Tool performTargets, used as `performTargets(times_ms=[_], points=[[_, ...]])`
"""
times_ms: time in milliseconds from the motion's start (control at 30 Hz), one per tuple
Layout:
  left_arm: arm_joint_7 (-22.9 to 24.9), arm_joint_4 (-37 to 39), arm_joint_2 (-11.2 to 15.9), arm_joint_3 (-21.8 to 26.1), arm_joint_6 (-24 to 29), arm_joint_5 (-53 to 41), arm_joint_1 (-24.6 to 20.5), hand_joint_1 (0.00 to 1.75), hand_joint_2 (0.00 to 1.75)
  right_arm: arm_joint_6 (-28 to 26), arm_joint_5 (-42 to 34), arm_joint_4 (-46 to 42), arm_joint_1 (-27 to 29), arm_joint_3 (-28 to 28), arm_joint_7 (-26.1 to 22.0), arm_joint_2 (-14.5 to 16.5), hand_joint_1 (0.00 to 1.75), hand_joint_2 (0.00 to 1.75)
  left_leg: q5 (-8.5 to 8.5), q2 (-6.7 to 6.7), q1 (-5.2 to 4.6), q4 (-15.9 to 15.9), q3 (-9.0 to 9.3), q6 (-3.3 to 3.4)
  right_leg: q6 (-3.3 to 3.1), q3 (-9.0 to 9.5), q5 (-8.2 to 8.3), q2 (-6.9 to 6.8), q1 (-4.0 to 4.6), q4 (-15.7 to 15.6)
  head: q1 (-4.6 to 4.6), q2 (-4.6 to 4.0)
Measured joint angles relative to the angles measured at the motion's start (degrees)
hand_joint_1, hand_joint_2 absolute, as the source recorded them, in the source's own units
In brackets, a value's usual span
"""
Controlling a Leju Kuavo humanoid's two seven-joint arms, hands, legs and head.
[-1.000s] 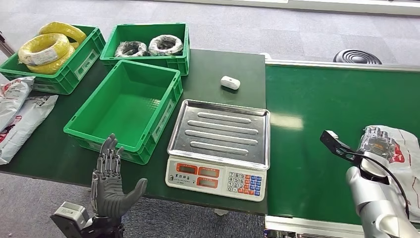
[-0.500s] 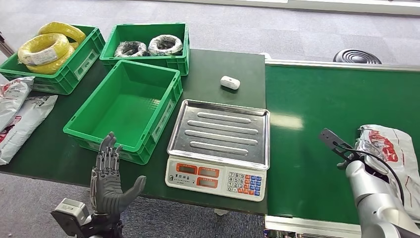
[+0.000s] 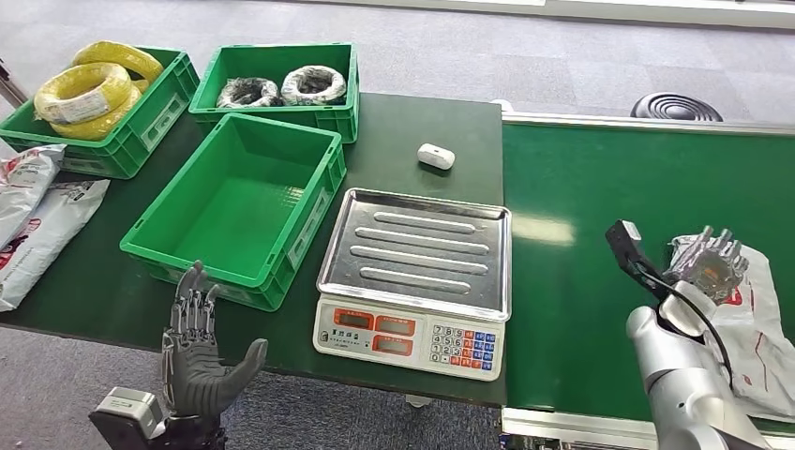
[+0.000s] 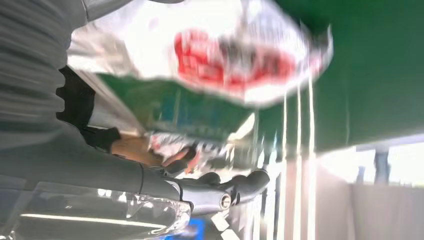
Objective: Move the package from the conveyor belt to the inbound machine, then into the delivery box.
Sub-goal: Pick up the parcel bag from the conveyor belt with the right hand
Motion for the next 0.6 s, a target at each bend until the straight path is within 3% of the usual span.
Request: performTargets(times_ms=[67,200,267,500,600], points=[[0.0,-0.5,-0.1,0.0,0.2,0.0,0.4,0.00,1.75,0.1,0.2,-1.3,0.3,1.1,2.7,0.2,0.00,1.75,0.00,0.00,0.00,0.0,0.02,0.00,0.00,-0.01,0.00,0.00,0.00,0.0,-0.01,0.00],[0.0,-0.7,-0.1,0.1,-0.8,0.0,0.4,0.00,1.75,12.0,0.2,-0.9,-0.5,2.0,5.3,-1.7,0.00,1.75,0.03,-0.12,-0.03,0.0,-0.03,0.03,0.00,0.01,0.00,-0.16,-0.03,0.0,0.00,0.00],[0.0,-0.7,0.0,0.2,-1.3,0.0,0.2,0.00,1.75,15.0,0.2,-0.2,-1.5,2.0,5.4,-3.2,0.00,1.75,0.04,-0.12,-0.05,0.0,-0.04,0.05,0.01,0.02,0.01,-0.18,-0.04,0.0,0.01,0.00],[0.0,-0.7,0.1,0.2,-1.6,0.0,-0.2,0.00,1.75,16.4,0.2,1.2,-3.0,2.0,5.4,-5.5,0.00,1.75,0.03,-0.11,-0.05,0.0,-0.01,0.05,0.01,0.00,0.01,-0.14,-0.04,0.0,-0.01,0.00],[0.0,-0.7,0.1,0.2,-1.8,0.0,-0.3,0.00,1.75,19.4,0.2,1.7,-3.4,1.9,7.2,-6.1,0.00,1.75,0.03,-0.11,-0.04,0.0,-0.01,0.05,0.01,-0.01,0.01,-0.15,-0.03,0.0,-0.02,0.00]])
